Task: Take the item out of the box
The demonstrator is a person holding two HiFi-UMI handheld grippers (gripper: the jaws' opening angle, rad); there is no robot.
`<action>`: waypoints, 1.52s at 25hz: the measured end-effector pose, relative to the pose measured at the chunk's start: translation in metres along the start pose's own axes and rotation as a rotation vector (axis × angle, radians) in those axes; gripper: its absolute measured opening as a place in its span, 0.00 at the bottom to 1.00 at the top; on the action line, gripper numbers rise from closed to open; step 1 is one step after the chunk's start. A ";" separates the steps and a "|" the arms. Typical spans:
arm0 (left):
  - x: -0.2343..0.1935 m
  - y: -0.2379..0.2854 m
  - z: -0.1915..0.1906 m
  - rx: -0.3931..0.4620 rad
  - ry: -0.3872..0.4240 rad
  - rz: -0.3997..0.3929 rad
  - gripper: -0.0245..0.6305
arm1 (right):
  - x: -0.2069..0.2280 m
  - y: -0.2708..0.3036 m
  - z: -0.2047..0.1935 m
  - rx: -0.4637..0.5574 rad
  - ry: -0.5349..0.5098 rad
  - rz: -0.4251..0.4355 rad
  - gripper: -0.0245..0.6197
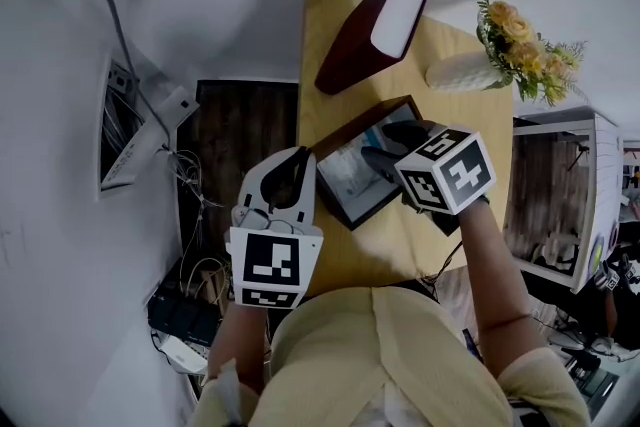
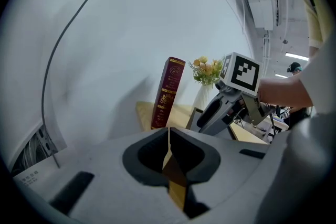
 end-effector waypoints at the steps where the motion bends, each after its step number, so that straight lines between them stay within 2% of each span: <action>1: 0.000 0.001 0.000 0.002 0.001 -0.001 0.08 | 0.001 0.003 -0.001 -0.023 0.003 0.001 0.36; 7: -0.004 0.002 0.000 0.018 0.002 -0.006 0.08 | 0.004 0.018 -0.009 -0.150 -0.016 -0.004 0.42; 16: -0.007 0.001 -0.002 0.034 -0.017 -0.010 0.08 | -0.003 0.039 -0.022 -0.330 0.010 0.078 0.47; 24: -0.010 0.000 -0.005 0.041 -0.027 -0.006 0.08 | 0.000 0.048 -0.026 -0.364 0.021 0.056 0.50; 30: -0.008 0.001 -0.003 0.047 -0.018 -0.009 0.08 | -0.001 0.053 -0.026 -0.365 0.033 0.085 0.50; 38: -0.005 0.000 -0.001 0.048 -0.006 -0.008 0.08 | -0.011 0.052 -0.023 -0.327 -0.030 0.143 0.50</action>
Point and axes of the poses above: the fingertips, and each gripper's own axes: y forward along the fingers, x to its right, z out of its top, the point moved 1 cm from there along -y, backward along the fingers, and after that the axes turned 5 degrees about -x, right-handed, at the moved point
